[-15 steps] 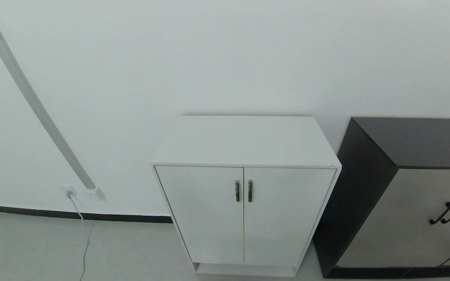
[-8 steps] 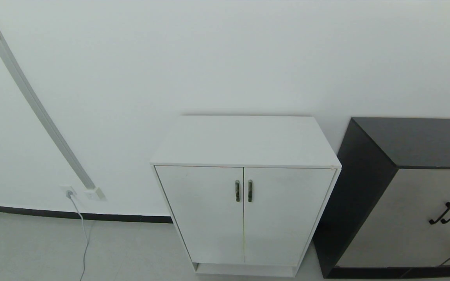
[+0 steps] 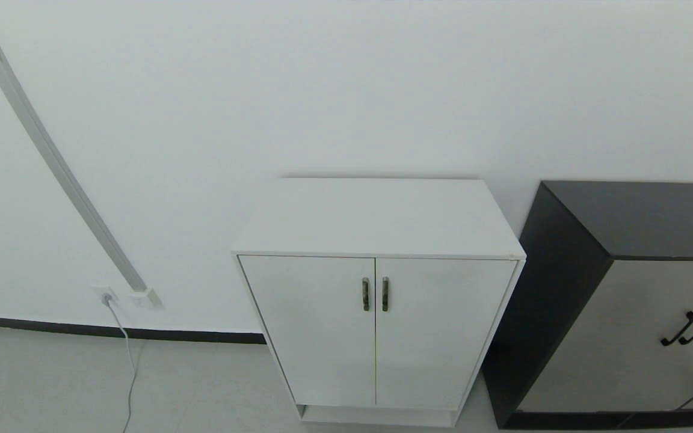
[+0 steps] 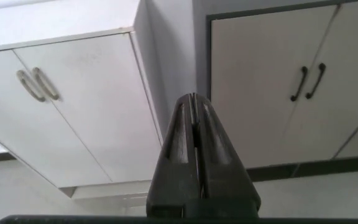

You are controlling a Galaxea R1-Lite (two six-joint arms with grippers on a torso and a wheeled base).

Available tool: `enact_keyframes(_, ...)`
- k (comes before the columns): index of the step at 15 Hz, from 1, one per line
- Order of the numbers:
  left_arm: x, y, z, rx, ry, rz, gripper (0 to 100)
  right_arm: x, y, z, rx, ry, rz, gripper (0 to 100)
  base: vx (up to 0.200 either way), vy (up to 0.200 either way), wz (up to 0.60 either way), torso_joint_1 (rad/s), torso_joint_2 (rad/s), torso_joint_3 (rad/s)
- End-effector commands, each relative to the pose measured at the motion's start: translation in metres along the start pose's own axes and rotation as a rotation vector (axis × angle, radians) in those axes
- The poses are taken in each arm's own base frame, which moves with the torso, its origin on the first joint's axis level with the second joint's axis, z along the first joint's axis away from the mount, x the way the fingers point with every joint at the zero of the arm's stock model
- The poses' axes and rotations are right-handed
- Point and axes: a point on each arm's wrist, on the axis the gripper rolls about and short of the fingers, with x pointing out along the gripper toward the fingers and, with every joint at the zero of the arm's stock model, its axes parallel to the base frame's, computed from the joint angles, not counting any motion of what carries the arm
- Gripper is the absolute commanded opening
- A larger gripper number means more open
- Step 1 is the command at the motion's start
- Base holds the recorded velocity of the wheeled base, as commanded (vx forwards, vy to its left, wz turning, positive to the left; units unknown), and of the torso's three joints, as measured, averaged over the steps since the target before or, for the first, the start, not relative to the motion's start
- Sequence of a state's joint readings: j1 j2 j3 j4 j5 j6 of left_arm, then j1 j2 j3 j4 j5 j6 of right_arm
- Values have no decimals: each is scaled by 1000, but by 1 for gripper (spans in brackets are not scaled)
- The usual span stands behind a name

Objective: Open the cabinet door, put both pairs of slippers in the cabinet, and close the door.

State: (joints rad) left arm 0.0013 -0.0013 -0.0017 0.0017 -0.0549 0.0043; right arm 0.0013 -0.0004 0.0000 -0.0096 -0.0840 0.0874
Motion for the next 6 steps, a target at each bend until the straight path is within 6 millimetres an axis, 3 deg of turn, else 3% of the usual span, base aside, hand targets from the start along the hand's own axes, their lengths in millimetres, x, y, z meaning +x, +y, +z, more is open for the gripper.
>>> enact_keyframes(1,0,0,0,0,1,0,0,0,0,0,2,-1,-2,0,0,0,0,0,0,0)
enact_keyframes(6,0,0,0,0,1,0,0,0,0,0,-3,1,-2,0,0,0,0,0,0,0)
